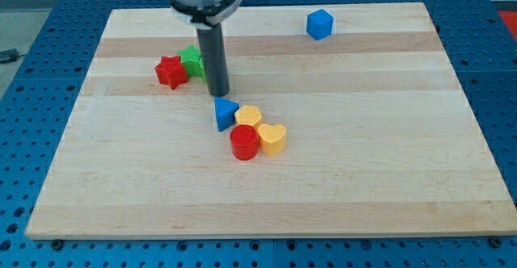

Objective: Place the red circle in between the yellow blocks

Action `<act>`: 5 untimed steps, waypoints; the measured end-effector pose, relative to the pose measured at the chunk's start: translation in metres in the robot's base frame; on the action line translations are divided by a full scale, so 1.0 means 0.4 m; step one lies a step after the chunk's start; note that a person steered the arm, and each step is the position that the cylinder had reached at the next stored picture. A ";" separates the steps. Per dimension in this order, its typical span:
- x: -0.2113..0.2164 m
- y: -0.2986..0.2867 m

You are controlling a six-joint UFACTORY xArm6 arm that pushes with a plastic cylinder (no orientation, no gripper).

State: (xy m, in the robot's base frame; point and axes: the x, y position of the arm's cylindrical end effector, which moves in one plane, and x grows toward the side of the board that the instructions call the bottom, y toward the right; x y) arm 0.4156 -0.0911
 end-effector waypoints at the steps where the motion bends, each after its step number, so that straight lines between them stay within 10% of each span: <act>1: 0.062 -0.121; 5: 0.271 0.268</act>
State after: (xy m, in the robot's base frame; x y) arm 0.5239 0.0161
